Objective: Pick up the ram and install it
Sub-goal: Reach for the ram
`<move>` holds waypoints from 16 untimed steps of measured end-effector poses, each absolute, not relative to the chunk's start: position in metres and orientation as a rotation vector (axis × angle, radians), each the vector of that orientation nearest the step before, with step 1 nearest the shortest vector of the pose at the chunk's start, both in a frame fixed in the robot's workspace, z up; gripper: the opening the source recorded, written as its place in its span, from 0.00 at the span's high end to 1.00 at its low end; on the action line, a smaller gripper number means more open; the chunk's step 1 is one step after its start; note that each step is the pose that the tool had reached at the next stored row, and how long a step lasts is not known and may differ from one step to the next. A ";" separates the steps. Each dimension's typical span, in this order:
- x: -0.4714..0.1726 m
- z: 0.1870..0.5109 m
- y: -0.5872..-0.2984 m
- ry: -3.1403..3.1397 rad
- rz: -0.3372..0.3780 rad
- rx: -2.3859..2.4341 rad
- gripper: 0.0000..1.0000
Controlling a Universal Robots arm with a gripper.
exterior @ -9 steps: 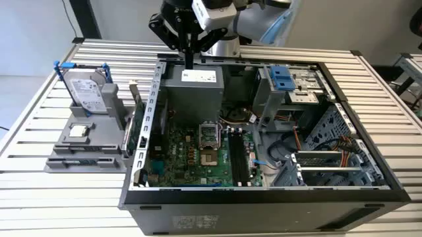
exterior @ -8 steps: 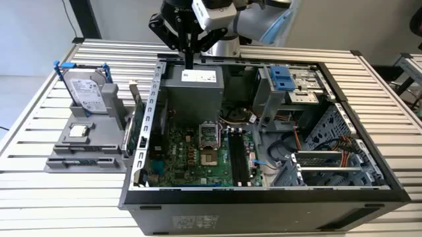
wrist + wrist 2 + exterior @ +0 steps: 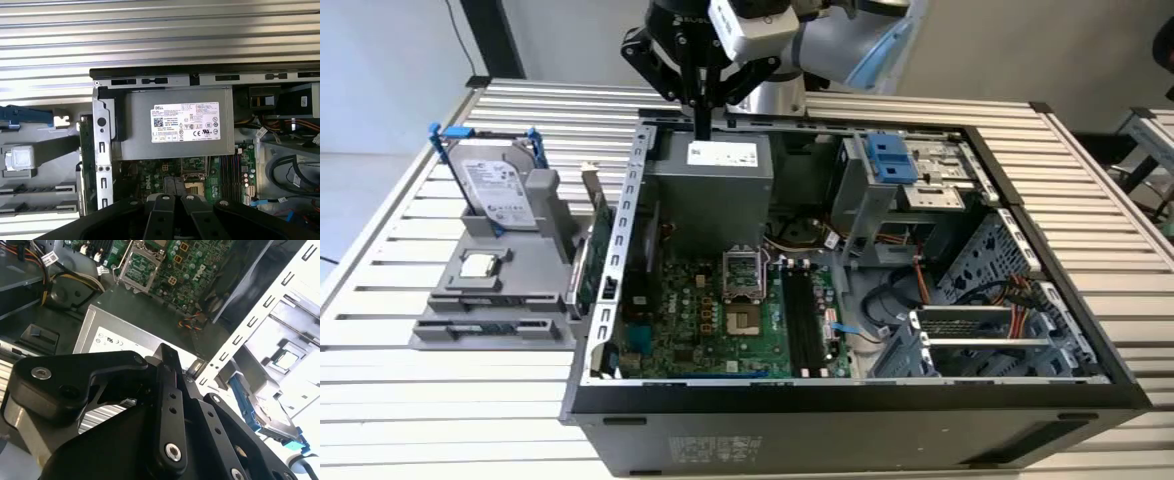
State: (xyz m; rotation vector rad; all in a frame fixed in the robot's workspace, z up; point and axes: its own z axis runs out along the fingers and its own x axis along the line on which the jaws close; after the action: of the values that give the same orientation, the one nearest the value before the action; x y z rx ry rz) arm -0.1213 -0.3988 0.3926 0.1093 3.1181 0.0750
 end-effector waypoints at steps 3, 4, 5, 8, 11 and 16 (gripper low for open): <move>-0.121 0.393 -0.399 3.118 0.075 0.109 1.00; -0.121 0.393 -0.399 3.118 0.075 0.109 1.00; -0.122 0.393 -0.399 3.118 0.075 0.109 1.00; -0.127 0.393 -0.399 3.118 0.075 0.102 1.00; -0.132 0.393 -0.399 3.119 0.075 0.095 1.00; -0.142 0.393 -0.399 3.119 0.075 0.083 1.00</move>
State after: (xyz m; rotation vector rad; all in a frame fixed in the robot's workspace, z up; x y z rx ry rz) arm -0.1419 -0.3988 0.3926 0.0835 3.1193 0.0753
